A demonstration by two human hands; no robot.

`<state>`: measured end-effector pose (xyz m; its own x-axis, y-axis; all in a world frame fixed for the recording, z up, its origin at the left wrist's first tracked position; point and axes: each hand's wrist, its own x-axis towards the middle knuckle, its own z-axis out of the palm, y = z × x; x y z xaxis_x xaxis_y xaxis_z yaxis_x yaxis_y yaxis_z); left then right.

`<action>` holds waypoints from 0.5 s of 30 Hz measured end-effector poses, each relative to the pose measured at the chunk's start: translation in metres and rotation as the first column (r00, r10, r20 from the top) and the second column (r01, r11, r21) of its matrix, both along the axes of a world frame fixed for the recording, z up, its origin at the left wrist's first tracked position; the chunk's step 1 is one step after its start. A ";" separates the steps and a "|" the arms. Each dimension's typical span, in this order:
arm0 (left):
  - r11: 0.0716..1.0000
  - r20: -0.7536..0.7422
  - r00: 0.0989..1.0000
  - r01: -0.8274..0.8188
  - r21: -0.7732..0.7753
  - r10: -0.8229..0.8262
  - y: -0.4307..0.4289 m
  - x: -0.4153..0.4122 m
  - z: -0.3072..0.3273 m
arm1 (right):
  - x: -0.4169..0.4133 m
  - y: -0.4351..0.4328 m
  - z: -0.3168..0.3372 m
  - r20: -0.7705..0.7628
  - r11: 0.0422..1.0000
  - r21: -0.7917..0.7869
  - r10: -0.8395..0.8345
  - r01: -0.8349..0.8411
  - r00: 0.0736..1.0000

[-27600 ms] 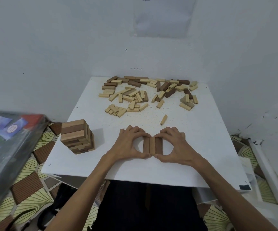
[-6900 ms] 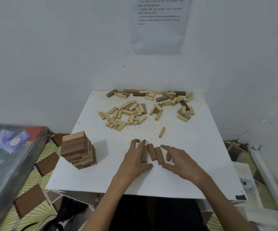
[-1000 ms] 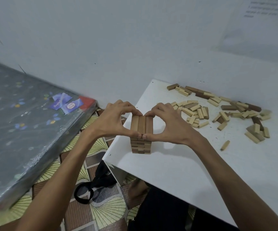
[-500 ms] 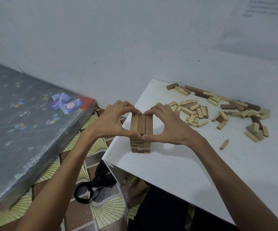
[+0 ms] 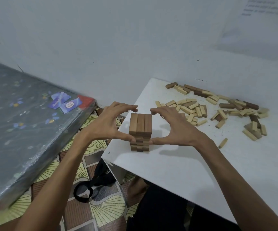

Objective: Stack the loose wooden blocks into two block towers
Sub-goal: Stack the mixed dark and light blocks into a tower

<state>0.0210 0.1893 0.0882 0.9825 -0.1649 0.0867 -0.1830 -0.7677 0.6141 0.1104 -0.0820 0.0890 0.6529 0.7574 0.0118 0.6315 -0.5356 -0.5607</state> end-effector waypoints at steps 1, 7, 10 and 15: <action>1.000 0.004 1.000 0.003 -0.004 -0.003 0.000 0.000 0.000 | 0.000 0.000 0.000 -0.004 1.000 0.004 0.002 -0.002 1.000; 0.999 0.036 0.999 0.022 -0.028 -0.021 -0.014 0.001 0.013 | -0.002 -0.010 0.007 0.059 1.000 -0.003 -0.007 0.007 0.998; 0.997 0.103 0.994 0.033 0.068 -0.040 -0.029 0.005 0.023 | -0.003 -0.025 0.013 0.130 1.000 -0.007 -0.023 0.024 0.991; 0.965 0.138 0.983 0.084 0.248 -0.120 -0.074 0.021 0.049 | 0.000 -0.065 0.021 0.205 0.993 -0.002 -0.117 0.120 0.972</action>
